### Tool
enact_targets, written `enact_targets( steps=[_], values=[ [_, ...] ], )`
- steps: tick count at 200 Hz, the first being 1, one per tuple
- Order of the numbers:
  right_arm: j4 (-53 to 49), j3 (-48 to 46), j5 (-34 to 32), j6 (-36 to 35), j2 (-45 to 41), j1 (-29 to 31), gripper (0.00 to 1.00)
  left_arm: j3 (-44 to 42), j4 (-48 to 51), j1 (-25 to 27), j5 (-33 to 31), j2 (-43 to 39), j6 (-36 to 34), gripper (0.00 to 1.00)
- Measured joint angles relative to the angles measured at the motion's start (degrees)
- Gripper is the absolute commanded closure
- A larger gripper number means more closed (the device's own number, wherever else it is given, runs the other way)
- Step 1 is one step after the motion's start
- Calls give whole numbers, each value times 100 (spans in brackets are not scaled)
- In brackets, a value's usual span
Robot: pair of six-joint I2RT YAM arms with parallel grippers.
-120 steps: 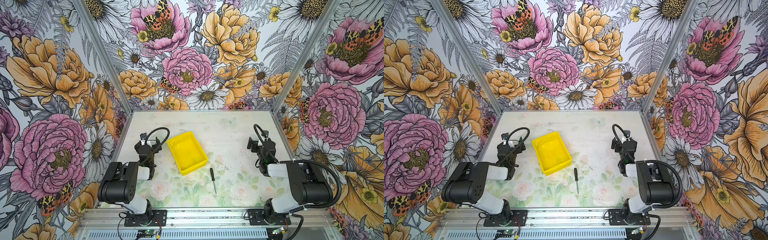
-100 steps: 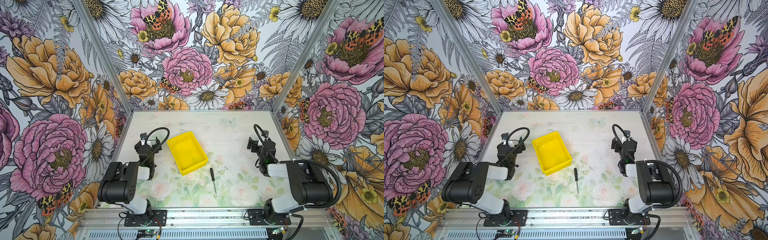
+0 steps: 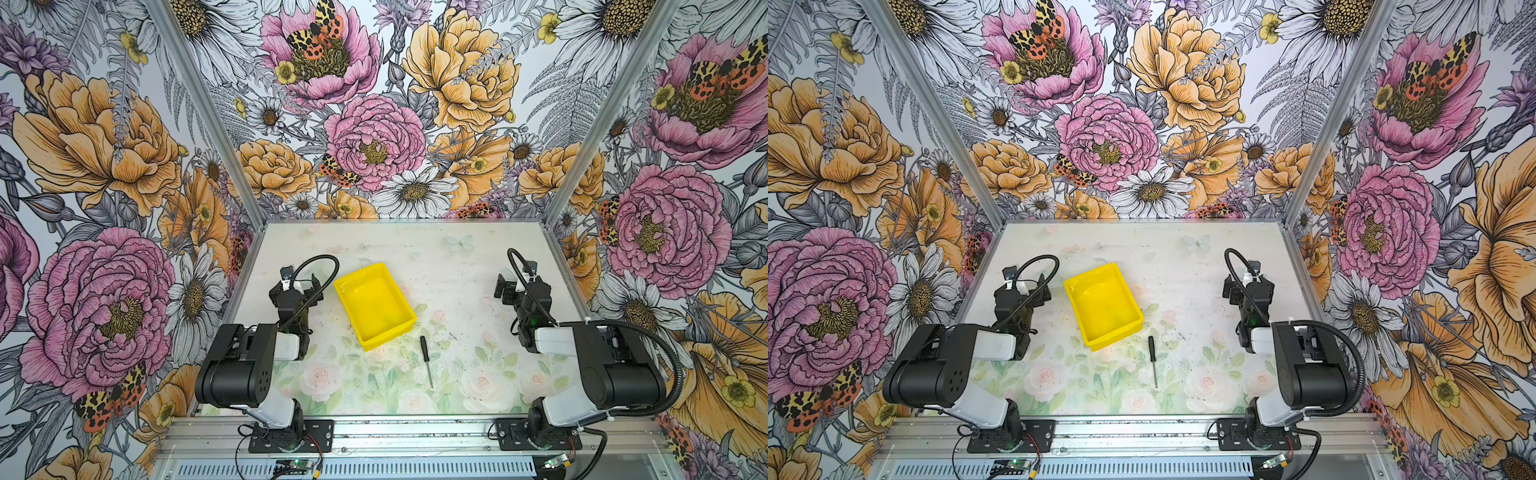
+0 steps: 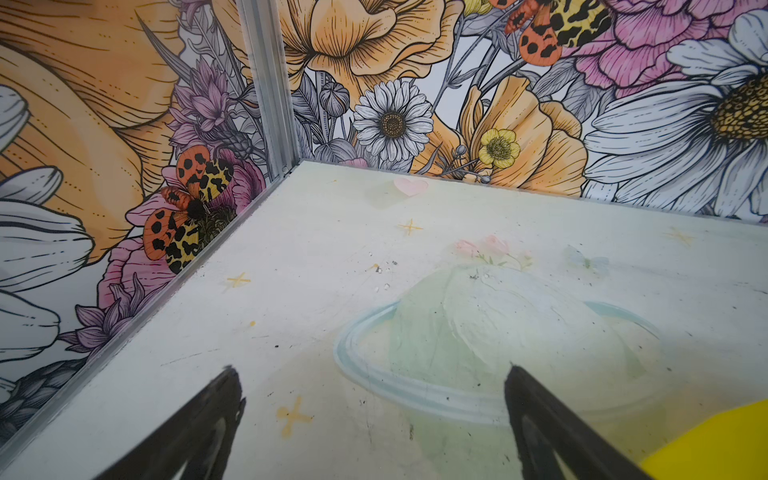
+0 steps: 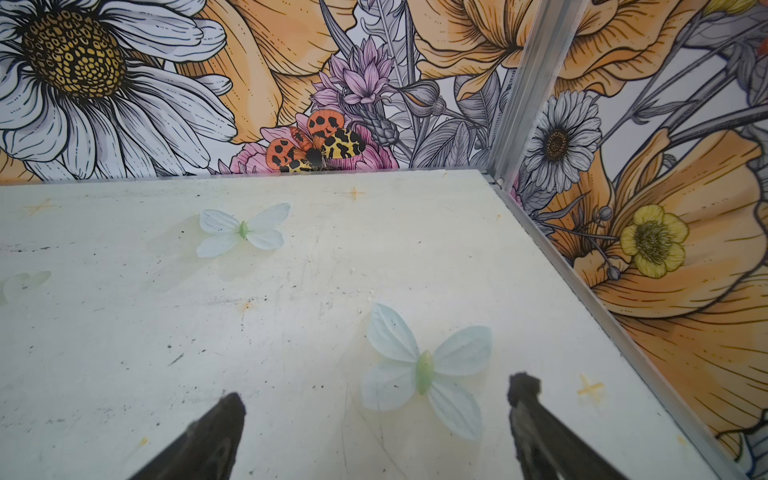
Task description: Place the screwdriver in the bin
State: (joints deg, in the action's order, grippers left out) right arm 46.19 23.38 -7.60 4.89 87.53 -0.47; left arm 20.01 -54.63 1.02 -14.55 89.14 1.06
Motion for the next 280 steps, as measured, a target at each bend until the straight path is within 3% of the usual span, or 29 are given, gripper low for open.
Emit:
enact_targets(
  steps=[132, 153, 184, 212, 244, 280],
  values=[
    [-173, 4, -83, -2, -83, 33, 0, 4, 50, 0, -4, -33, 0, 1],
    [-706, 74, -273, -42, -472, 162, 1, 42, 409, -2, -107, -310, 7, 1],
    [-1659, 396, -529, -17, -1338, 448, 1, 518, 1716, -13, -170, -1174, 155, 1],
    [-2894, 977, -815, 529, -2000, 623, 1, 887, 2830, -11, -55, -1869, 393, 1],
    [-4804, 1934, -922, 1298, -2035, 811, 0, 901, 4072, 55, 315, -2594, 629, 1],
    [-6192, 1985, -874, 1902, -2159, 1696, 0, 927, 5110, 485, 614, -3150, 673, 1]
  ],
)
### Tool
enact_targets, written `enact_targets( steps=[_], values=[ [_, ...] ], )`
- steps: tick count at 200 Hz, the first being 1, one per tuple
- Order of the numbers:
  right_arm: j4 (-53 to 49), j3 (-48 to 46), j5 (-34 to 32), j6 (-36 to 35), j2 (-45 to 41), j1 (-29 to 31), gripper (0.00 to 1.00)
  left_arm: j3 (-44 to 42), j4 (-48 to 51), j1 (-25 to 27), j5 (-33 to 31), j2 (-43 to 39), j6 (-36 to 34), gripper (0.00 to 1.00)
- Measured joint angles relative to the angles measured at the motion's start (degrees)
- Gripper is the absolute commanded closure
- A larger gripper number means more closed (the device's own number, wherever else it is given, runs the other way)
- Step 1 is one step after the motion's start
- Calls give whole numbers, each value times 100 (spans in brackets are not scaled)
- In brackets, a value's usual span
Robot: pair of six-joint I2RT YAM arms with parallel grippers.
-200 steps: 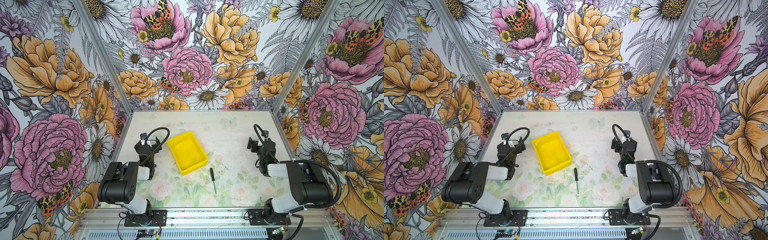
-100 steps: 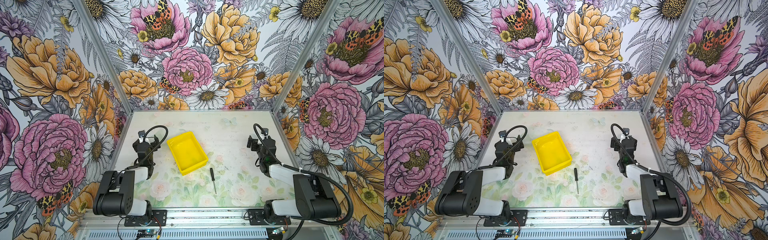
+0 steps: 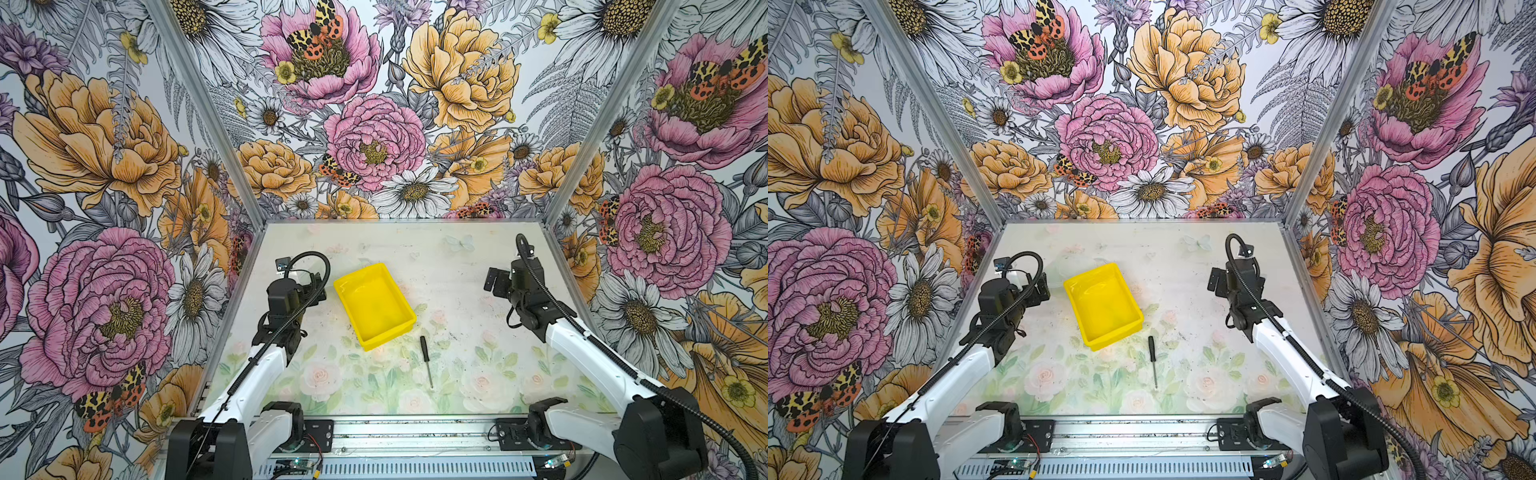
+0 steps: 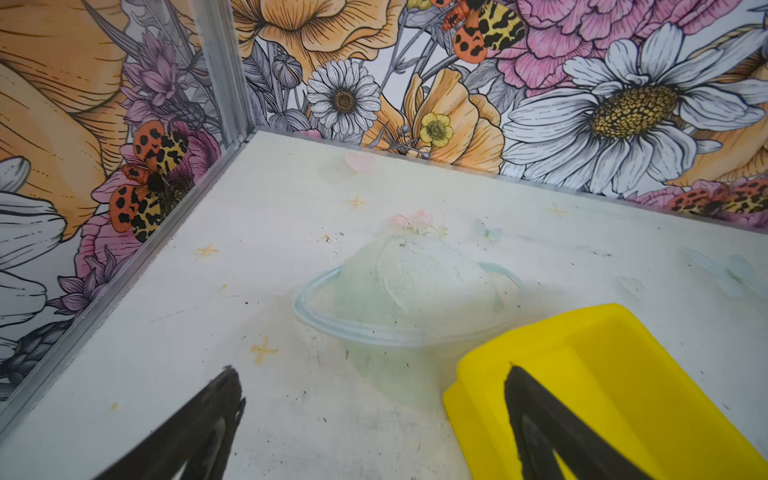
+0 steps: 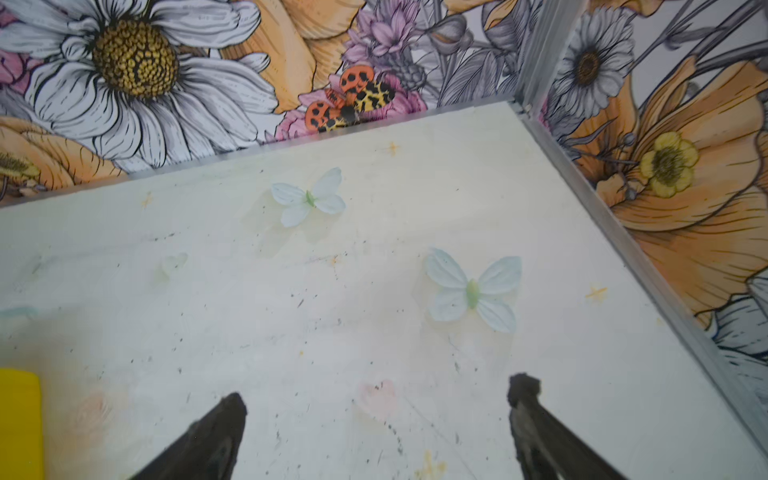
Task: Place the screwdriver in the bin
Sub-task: 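Reach the right gripper down over the black-handled screwdriver while the left arm rises, then close the right gripper on the screwdriver handle and lift it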
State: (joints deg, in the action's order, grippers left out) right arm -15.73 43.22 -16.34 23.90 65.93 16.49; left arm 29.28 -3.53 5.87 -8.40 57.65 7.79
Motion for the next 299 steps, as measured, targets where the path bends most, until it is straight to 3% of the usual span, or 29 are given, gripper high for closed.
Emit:
enact_targets(
  steps=[53, 115, 161, 222, 257, 299],
  values=[
    [-966, -44, 186, 883, 85, 1416, 1, -2, 706, 741, 262, -608, 243, 1],
    [-1123, 133, 319, 1392, 1290, 2885, 1, -81, 1012, 1537, 774, -1126, 426, 1],
    [-970, 284, 452, 1471, 1690, 3311, 0, -260, 1196, 1961, 800, -1521, 542, 1],
    [-833, 356, 645, 1528, 2181, 3641, 4, -264, 1351, 2063, 684, -1694, 557, 1],
    [-765, 363, 721, 1589, 2343, 3753, 21, -264, 1399, 2063, 605, -1696, 557, 1],
    [-754, 367, 758, 1598, 2524, 3873, 54, -264, 1484, 2063, 492, -1746, 557, 1]
  ],
)
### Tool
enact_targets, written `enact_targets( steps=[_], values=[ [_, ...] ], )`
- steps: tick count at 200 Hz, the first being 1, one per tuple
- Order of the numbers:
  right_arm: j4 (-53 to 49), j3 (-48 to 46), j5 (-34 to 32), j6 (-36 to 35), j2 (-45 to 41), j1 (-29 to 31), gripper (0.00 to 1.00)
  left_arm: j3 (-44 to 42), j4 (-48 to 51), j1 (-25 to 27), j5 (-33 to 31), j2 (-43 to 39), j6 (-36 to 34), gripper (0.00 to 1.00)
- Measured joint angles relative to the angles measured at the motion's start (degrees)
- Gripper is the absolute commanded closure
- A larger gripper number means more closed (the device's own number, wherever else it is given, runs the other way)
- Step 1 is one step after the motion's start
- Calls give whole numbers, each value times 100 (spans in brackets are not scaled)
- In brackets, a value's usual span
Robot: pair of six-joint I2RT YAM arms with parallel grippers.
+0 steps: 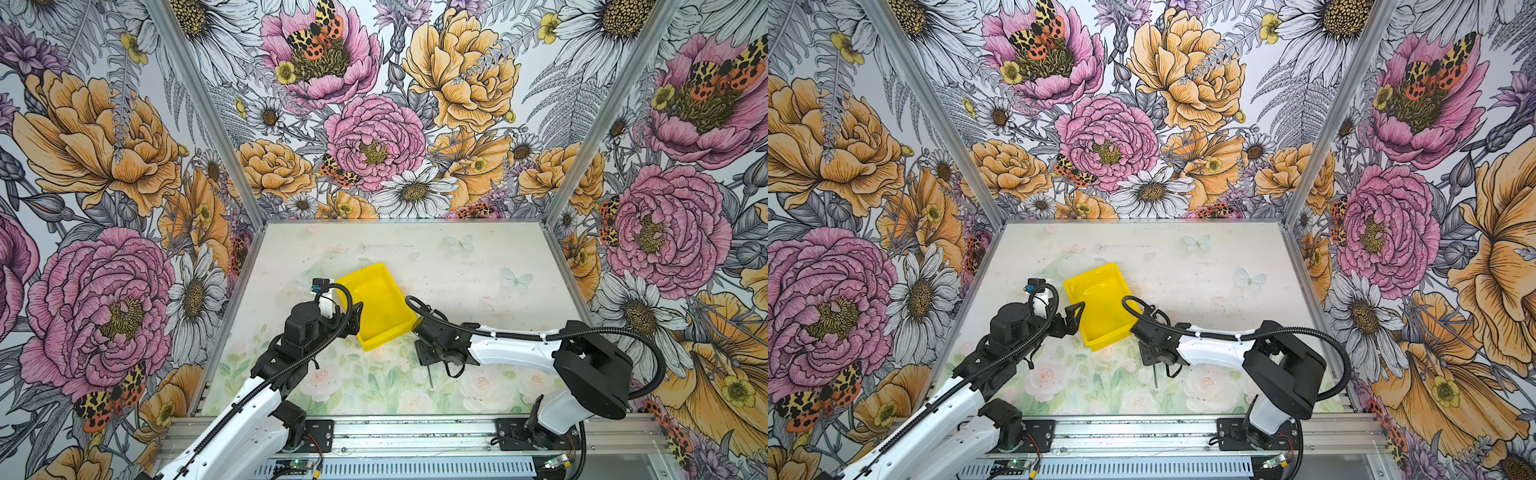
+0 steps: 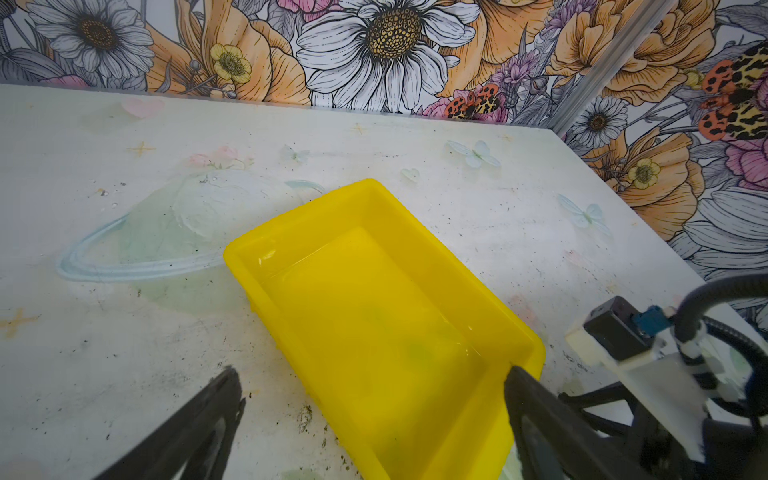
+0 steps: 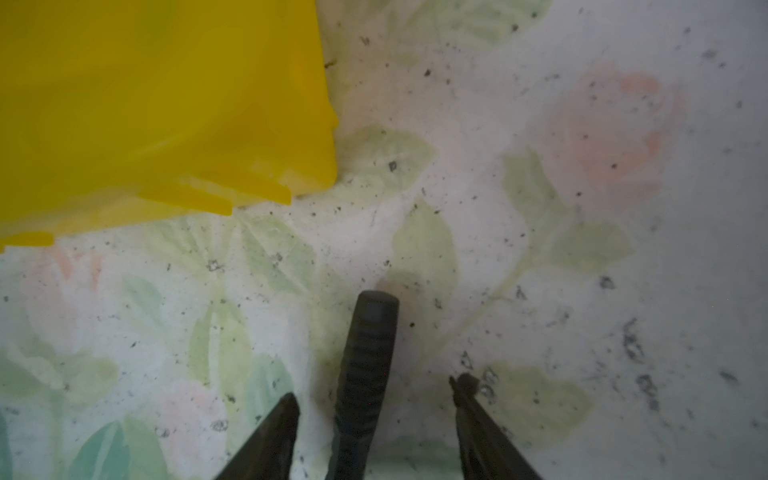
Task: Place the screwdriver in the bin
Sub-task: 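Close the right gripper on the screwdriver handle and lift it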
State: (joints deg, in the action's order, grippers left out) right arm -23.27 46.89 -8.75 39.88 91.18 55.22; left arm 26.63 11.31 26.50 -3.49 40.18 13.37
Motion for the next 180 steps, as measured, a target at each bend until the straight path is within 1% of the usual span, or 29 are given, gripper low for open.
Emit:
enact_targets(
  steps=[35, 68, 95, 106, 180],
  values=[
    [0, 0, 31, -2, 4, 0, 74, 0, 26, 26, -79, -107, 0, 1],
    [11, -11, 13, 146, 2, 0, 88, 0, 83, 72, -151, -181, 0, 1],
    [66, -116, 0, 251, -92, 0, 97, -4, 90, 76, -168, -186, 0, 1],
    [70, -181, -2, 260, -155, 0, 100, -4, 90, 76, -168, -184, 0, 1],
    [35, -286, -188, 273, -544, 0, 100, -9, 87, 76, -188, -184, 2, 1]
  ],
)
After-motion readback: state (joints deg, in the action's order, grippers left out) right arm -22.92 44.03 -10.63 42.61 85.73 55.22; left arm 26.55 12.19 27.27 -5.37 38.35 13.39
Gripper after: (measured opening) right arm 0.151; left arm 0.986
